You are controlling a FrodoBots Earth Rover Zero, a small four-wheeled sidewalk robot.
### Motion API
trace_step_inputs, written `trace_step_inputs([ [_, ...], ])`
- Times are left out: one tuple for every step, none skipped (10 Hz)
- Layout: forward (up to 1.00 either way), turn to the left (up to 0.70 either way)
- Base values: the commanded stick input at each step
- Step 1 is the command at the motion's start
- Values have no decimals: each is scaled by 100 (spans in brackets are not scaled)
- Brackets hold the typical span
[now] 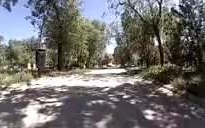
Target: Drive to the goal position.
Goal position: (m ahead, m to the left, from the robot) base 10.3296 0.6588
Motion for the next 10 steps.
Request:
trace_step_inputs([
  [70,1],
  [70,1],
  [70,1],
  [70,1],
  [70,1],
  [70,1],
  [70,1],
  [70,1],
  [70,3],
  [70,11],
])
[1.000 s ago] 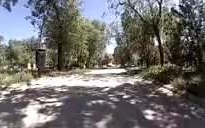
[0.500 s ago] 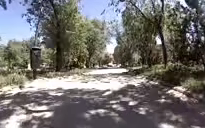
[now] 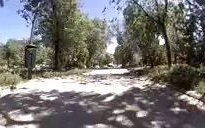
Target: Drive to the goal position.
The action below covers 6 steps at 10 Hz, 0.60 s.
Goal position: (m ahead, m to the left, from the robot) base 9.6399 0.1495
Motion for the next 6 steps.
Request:
trace_step_inputs([
  [70,22],
  [70,31],
  [70,10],
  [70,2],
  [70,1],
  [70,1],
])
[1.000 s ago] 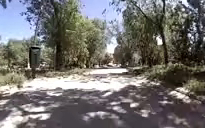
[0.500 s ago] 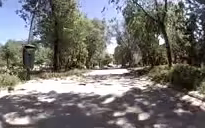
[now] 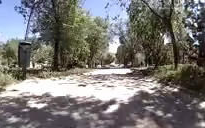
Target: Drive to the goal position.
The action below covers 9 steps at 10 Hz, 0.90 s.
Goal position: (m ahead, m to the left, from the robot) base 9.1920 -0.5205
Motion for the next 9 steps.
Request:
trace_step_inputs([
  [70,1],
  [70,1],
  [70,1],
  [70,1],
  [70,1],
  [70,1],
  [70,1],
  [70,1],
  [70,1],
])
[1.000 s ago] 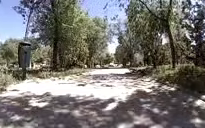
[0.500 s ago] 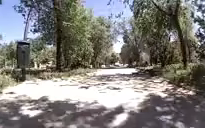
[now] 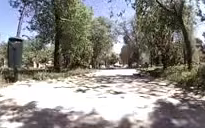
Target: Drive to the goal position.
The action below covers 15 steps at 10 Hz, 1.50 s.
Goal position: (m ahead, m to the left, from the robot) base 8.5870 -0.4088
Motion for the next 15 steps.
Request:
trace_step_inputs([
  [70,1],
  [70,1],
  [70,11],
  [70,22],
  [70,20],
  [70,6],
  [70,1],
  [70,1],
  [70,1],
  [70,1],
  [70,-9],
  [70,-23],
  [70,-13],
  [70,1],
  [70,1],
])
